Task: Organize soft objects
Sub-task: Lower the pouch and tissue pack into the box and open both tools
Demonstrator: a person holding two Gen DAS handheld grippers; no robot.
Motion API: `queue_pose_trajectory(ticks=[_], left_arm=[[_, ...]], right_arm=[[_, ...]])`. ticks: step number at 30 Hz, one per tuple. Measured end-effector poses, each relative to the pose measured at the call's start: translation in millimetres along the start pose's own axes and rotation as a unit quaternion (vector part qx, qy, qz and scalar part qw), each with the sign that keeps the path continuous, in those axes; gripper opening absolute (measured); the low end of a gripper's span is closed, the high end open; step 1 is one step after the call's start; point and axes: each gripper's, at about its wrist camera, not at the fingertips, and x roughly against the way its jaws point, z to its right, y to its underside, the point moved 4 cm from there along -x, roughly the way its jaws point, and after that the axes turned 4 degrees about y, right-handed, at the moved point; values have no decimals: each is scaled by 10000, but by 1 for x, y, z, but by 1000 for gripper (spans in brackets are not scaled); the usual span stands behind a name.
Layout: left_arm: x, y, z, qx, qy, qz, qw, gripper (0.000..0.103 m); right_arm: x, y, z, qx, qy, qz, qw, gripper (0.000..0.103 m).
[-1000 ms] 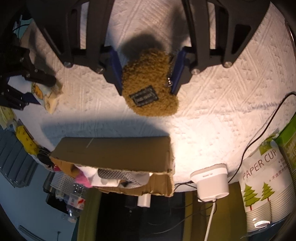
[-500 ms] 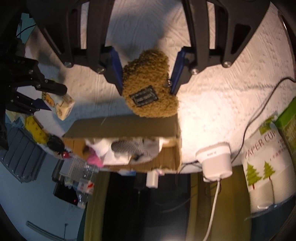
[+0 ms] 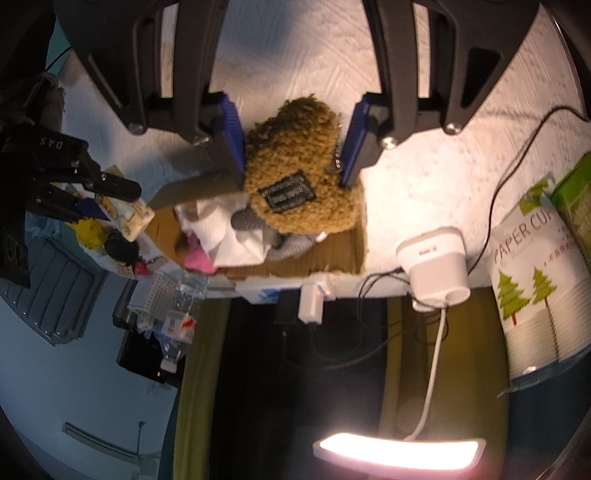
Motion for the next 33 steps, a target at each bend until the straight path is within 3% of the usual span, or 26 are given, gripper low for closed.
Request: queue_pose_trajectory(ticks=[14,28,33], left_arm=[[-21,-34,-11,-18,-22,263,9997,49],[-64,-33,-15,112,-14,-92,9999,51],[-68,-33,-12,127,-11,-142,9998,60]], right_arm=[[-20,-30,27,-375,214,146,9990,49],[-53,-32,49,-678,256,-70,9973,49],[-59,-30,52,-707,293,-119,9970,52]])
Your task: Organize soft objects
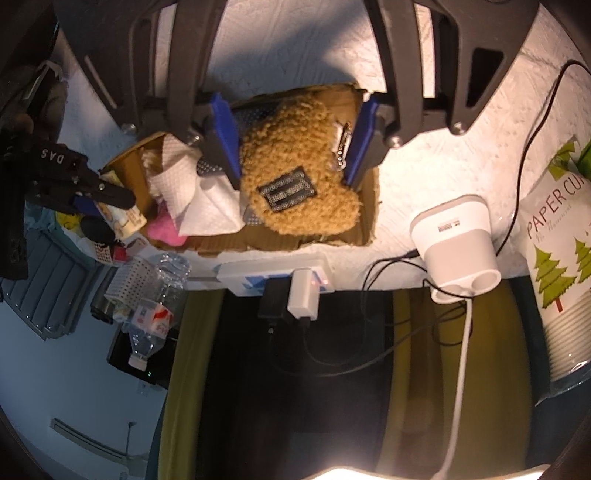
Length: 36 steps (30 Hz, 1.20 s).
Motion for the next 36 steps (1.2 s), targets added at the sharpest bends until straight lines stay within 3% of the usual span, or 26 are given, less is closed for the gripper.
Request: queue_pose_trajectory(ticks=[3,4,26,30,36], left_arm=[[4,-1,3,-22,-27,93,10000,79],[6,-2,2,-20,-17,122,9999,80],[80,13,39,-163,131,604,9980,83],[96,18,47,-145,165,689,9974,95],[122,25,59,-199,184,850,9960,95]], right_arm=[[3,-1,-1,1,16,63,10000,61],[4,-1,-2,9,33,83,10000,61],[77,12,-23,200,75,509,9985,62],[92,17,-29,243,74,582,9980,62],[119,23,-36,258,70,740,9969,62]])
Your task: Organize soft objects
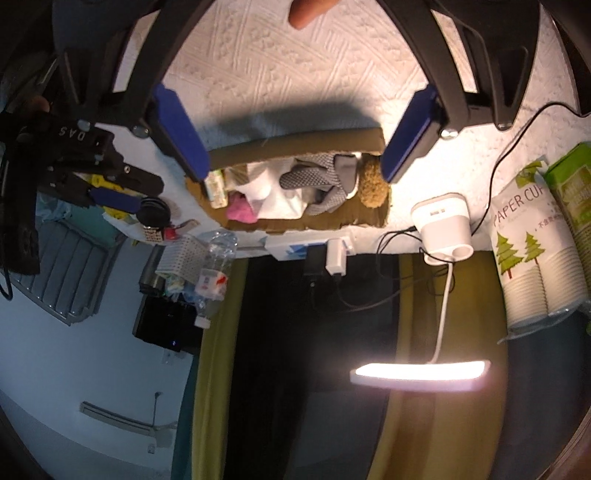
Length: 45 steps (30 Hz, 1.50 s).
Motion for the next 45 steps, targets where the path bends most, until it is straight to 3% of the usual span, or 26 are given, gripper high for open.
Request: queue_pose_trajectory(ticks=[8,12,26,45], left_arm=[[35,1,16,-123,-54,152,9998,96],[55,-3,24,-187,-292,264,9991,96],[128,-18,43,-356,-531,804,9947,96],[135,-24,52,-381,-450,854,9946,96]], right_arm=[[41,0,-8,41,50,255,9997,64],[63,-3,-12,50,66,420,9991,77],[147,-13,-25,-7,202,980,9950,78],[158,-17,-21,5,264,1058,9940,78]])
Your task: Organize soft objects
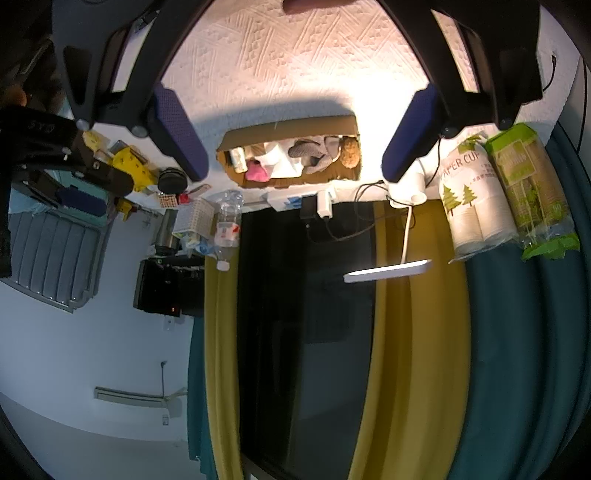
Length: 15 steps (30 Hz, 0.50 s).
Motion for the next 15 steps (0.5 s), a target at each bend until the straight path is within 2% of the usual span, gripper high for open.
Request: queue_pose_trajectory(ticks=[15], left_arm=[[1,2,1,0,33,-3,10000,96]], right_arm=[[-2,4,-3,-9,14,-32,10000,78]])
